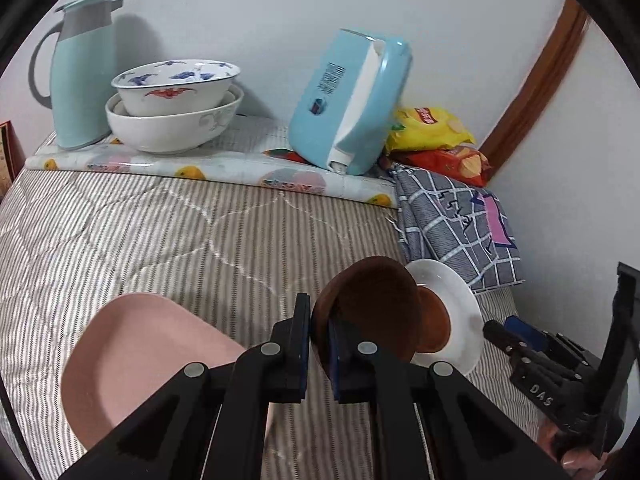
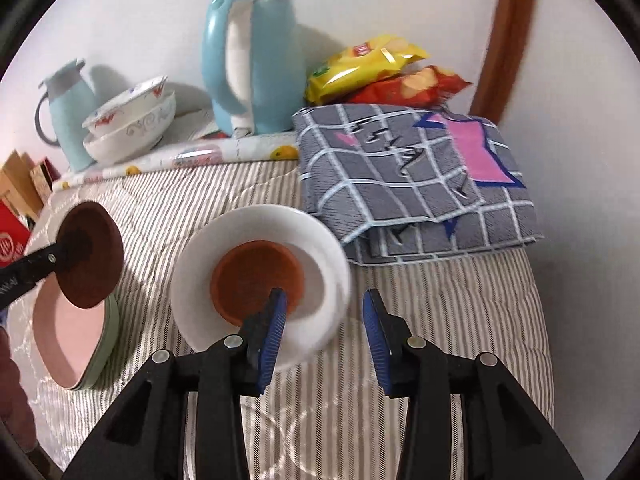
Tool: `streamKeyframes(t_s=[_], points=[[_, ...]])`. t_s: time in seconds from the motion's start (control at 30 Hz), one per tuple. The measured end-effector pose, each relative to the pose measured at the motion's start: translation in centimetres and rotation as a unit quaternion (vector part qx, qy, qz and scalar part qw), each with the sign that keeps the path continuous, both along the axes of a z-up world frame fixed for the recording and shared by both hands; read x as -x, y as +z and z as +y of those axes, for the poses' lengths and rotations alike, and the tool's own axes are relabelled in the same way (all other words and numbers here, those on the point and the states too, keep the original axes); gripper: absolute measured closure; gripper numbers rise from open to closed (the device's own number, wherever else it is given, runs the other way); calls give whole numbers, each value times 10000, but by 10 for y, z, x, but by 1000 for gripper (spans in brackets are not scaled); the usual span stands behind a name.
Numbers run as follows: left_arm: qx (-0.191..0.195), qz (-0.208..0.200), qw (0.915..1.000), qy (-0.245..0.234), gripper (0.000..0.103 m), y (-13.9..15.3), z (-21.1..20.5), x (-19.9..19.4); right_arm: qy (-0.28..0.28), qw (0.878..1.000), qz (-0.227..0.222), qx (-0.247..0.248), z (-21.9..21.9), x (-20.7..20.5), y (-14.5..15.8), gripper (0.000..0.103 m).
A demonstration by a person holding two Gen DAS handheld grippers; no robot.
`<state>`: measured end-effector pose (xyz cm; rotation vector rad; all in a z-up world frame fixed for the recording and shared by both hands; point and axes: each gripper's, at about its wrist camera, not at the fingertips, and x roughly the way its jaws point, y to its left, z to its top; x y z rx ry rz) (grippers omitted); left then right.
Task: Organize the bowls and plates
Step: 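Lower the left gripper's brown bowl into the white bowl and open it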
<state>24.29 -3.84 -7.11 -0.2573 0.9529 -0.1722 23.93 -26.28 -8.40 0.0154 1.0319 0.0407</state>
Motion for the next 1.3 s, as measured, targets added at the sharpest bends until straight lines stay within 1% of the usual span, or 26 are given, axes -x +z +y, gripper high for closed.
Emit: streamKeyframes(t_s=[0.1, 0.33, 0.63, 0.73, 0.93, 1.13, 1.3], points=[[26, -5, 10000, -83, 95, 1, -11, -2, -184, 9998, -62, -85, -16, 6, 4, 63], [-41, 3, 9995, -325, 95, 1, -42, -9, -407, 9990, -123, -140, -43, 15, 6, 63], [-105, 98, 9985, -531, 95, -9, -74, -21, -575, 9981, -95, -206, -70, 23, 0, 63], [-163, 145, 9981, -580, 95, -14, -84, -25, -587, 9981, -101, -176, -76, 22, -1, 63], [-160, 263, 9975, -633, 95, -27, -96, -33, -632, 9976, -117, -257, -84, 22, -3, 63], [-176, 424, 9971, -614, 95, -40, -101, -41, -620, 9977, -38, -270, -88, 22, -10, 63], [-163, 513, 9963, -666, 95, -45, -104, -43, -572, 9981, 7, -249, -87, 22, -14, 63]])
